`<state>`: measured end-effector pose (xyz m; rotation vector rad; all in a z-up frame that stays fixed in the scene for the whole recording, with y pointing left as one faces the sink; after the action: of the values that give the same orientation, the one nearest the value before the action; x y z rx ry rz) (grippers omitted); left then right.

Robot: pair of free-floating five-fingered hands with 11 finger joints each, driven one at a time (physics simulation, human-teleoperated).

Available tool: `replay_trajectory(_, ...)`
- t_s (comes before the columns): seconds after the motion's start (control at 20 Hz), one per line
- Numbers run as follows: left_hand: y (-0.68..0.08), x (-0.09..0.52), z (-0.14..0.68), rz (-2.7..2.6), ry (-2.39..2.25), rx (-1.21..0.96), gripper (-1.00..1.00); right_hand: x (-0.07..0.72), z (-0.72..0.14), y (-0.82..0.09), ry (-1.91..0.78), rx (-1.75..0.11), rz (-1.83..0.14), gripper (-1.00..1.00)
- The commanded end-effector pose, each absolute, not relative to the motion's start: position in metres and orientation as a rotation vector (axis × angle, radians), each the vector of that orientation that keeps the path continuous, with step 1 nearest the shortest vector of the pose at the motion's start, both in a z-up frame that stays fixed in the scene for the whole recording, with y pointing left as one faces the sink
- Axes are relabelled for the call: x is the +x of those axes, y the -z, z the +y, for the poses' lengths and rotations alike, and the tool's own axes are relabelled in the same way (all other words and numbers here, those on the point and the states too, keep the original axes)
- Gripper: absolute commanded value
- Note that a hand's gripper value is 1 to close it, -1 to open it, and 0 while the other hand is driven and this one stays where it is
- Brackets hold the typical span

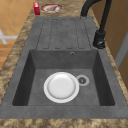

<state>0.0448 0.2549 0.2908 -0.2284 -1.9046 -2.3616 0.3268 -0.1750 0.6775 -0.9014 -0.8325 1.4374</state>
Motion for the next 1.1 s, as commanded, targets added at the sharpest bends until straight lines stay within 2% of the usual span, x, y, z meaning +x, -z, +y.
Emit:
replay_trajectory(0.0,-0.291,0.045,0.255,-1.905,2.362,-0.228,0.00,0.296,-0.175,-0.676,-1.425,-0.867,-0.842,1.00)
replay_trajectory(1.05,-0.291,0.045,0.255,-1.905,2.362,-0.228,0.00,0.144,-0.159,-0.547,-1.382,-0.950,-0.792,1.00)
